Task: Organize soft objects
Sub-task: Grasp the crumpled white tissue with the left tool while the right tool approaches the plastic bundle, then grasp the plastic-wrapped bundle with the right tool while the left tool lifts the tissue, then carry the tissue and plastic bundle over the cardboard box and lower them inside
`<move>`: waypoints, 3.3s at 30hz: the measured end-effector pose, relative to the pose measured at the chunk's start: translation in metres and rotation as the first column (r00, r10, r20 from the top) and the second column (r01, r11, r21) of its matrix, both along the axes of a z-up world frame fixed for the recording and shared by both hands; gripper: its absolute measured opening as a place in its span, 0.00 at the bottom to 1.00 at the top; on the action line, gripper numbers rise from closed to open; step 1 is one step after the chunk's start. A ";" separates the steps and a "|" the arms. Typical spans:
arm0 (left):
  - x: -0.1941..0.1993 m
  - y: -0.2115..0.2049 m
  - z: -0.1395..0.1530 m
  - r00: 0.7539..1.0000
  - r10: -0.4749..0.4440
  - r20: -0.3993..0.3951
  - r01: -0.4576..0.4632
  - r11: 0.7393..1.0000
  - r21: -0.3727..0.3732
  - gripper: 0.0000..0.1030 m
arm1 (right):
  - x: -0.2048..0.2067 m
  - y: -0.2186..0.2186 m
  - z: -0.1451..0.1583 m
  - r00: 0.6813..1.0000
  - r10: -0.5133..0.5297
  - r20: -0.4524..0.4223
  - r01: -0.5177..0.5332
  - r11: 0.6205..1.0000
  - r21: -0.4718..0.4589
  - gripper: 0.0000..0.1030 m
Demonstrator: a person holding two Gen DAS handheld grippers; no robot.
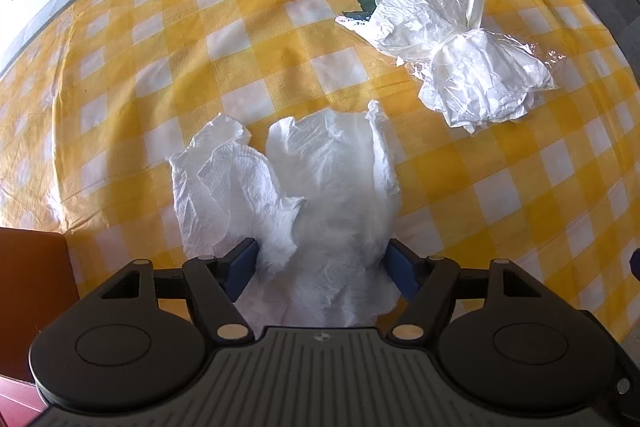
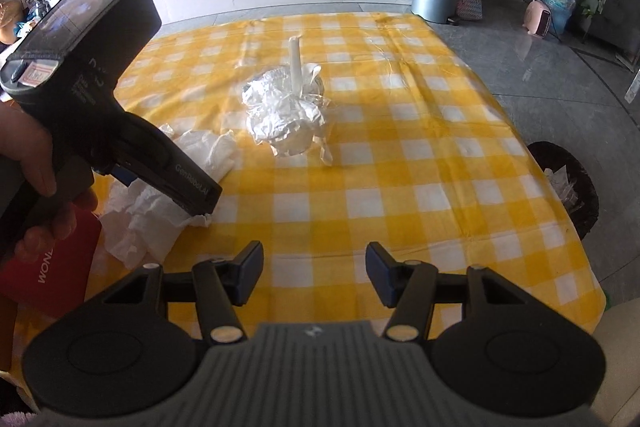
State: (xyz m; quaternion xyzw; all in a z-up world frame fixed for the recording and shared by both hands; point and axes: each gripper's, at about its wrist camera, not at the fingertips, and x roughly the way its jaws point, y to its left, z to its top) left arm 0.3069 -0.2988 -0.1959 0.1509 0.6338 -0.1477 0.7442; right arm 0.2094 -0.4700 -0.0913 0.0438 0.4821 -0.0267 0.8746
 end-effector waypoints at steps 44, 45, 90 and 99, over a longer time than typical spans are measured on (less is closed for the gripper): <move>-0.021 0.061 0.108 0.978 0.076 0.192 -0.014 0.952 -0.307 0.20 | 0.115 0.032 -0.020 0.997 0.072 -0.022 -0.074 0.991 -0.113 0.23; -0.023 0.062 0.112 0.977 0.075 0.198 -0.009 0.949 -0.315 0.20 | 0.112 0.033 -0.017 0.997 0.075 -0.016 -0.076 0.990 -0.117 0.23; -0.148 0.276 0.222 0.878 0.234 0.418 -0.086 0.936 -0.342 0.20 | -0.061 0.247 0.166 0.872 0.378 0.312 -0.387 0.921 -0.034 0.23; -0.124 0.326 0.190 0.909 0.273 0.314 -0.154 0.922 -0.355 0.20 | -0.027 0.293 0.148 0.879 0.394 0.270 -0.401 0.916 -0.032 0.23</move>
